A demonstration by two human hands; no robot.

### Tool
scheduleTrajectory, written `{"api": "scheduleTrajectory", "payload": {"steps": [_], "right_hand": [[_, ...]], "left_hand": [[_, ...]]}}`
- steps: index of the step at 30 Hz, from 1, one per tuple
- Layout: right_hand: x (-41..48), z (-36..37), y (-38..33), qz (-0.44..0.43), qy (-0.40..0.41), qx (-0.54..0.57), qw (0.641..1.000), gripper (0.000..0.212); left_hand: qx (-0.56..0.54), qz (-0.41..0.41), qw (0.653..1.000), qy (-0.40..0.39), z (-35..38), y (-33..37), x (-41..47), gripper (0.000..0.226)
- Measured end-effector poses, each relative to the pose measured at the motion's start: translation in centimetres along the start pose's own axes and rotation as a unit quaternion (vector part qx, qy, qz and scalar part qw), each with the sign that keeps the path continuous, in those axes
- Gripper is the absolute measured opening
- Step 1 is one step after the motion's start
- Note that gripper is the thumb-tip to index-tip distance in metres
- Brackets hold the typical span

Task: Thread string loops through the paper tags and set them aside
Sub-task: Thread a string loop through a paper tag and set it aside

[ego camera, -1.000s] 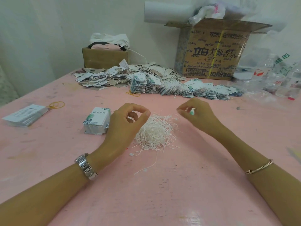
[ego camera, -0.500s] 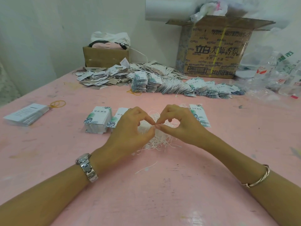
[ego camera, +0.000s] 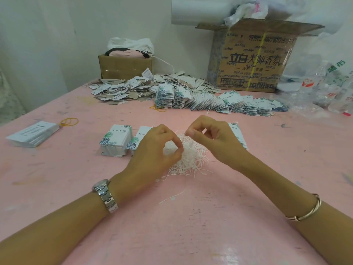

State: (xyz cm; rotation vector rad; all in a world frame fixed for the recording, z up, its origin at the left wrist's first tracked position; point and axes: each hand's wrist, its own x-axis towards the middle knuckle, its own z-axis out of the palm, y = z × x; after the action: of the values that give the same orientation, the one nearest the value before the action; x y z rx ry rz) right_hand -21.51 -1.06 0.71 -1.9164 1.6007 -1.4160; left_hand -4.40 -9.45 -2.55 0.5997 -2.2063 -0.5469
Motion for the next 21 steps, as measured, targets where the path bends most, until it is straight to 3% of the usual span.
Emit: {"api": "scheduleTrajectory", "payload": {"steps": [8,21], "right_hand": [[0.4,-0.9,0.0,0.004,0.101,0.144,0.984,0.01],[0.8,-2.0,-0.1,-0.021,0.192,0.202,0.96,0.015]], "left_hand": [[0.052,-0.001,0.998,-0.044,0.1,-0.3,0.1,0.007],[0.068,-0.007,0.997,-0.037,0.2,-0.8,0.2,0.004]]}}
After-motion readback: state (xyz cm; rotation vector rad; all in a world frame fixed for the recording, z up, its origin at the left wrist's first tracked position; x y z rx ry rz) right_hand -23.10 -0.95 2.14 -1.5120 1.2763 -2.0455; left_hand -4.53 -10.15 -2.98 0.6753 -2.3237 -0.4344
